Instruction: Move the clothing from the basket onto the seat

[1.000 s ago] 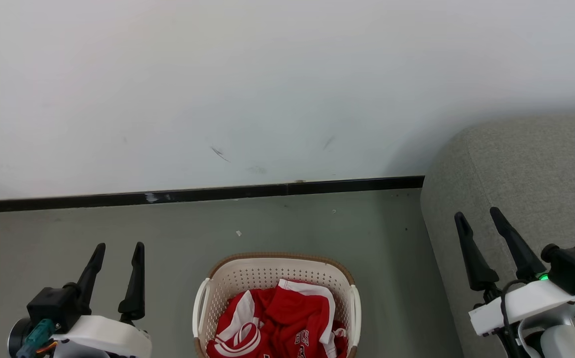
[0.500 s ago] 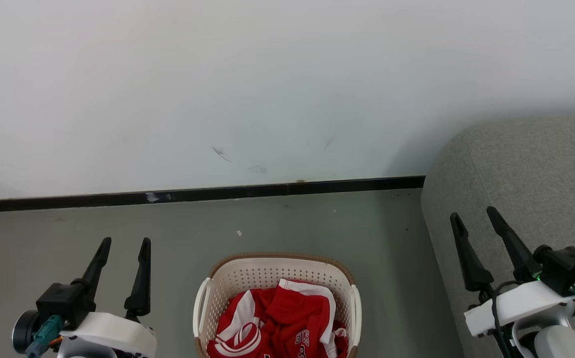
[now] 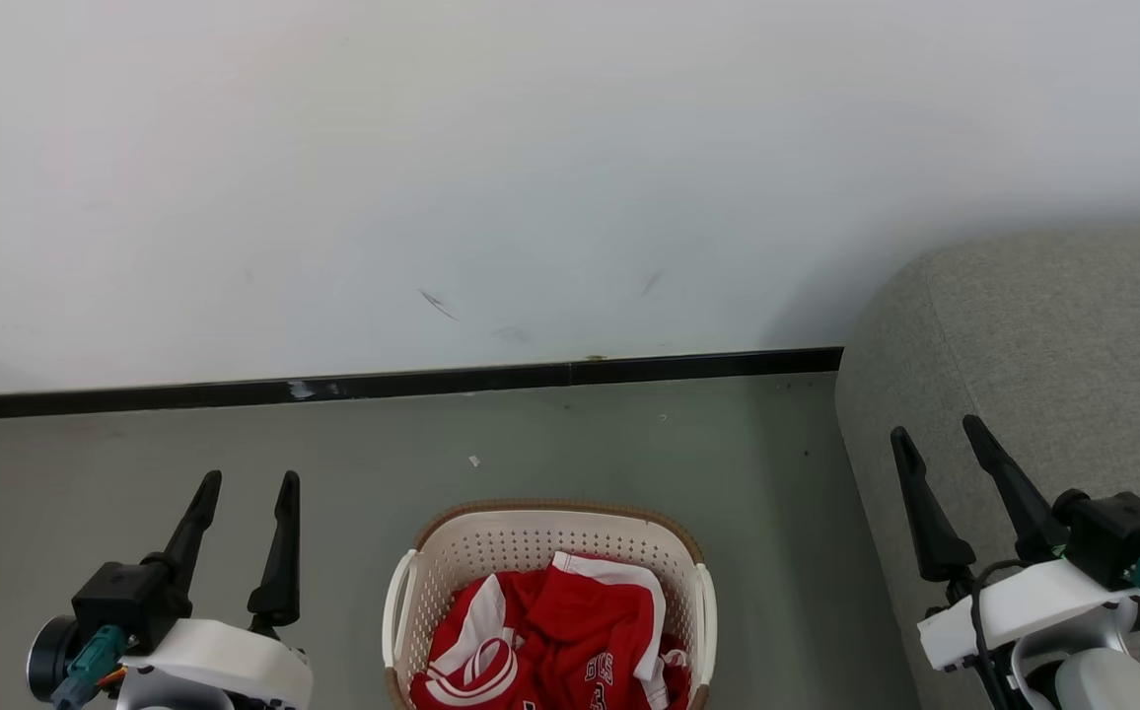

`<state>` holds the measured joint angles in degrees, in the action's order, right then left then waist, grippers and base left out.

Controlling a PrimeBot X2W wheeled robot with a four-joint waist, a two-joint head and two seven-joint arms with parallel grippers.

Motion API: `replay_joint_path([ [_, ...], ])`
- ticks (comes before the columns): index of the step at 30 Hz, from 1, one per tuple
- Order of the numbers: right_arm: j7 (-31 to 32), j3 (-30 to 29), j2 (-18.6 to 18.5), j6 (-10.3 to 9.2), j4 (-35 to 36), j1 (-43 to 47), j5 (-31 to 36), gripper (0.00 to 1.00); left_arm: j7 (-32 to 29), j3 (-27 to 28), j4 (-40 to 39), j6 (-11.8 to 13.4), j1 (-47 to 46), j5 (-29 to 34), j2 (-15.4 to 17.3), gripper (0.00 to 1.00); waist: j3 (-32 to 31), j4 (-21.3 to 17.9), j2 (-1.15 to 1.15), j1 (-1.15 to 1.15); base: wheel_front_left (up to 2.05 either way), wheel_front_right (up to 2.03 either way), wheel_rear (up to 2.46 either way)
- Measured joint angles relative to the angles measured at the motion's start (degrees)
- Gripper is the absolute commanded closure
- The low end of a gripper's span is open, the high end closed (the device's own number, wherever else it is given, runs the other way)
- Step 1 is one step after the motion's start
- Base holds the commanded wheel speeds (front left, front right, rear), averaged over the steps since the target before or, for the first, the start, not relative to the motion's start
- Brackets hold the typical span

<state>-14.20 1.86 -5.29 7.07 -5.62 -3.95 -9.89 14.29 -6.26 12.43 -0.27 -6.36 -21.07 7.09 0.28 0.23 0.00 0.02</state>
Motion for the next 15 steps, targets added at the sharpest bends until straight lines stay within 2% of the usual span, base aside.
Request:
replay_joint_path([
  [15, 0.0, -0.79, 0.89, 0.0, -0.52, 0.01, 0.0, 0.0, 0.01, 0.63, 0.0, -0.98, -0.02, 0.12, -0.64, 0.0, 0.67, -0.26, 0.0, 0.0, 0.0, 0.0, 0.0],
])
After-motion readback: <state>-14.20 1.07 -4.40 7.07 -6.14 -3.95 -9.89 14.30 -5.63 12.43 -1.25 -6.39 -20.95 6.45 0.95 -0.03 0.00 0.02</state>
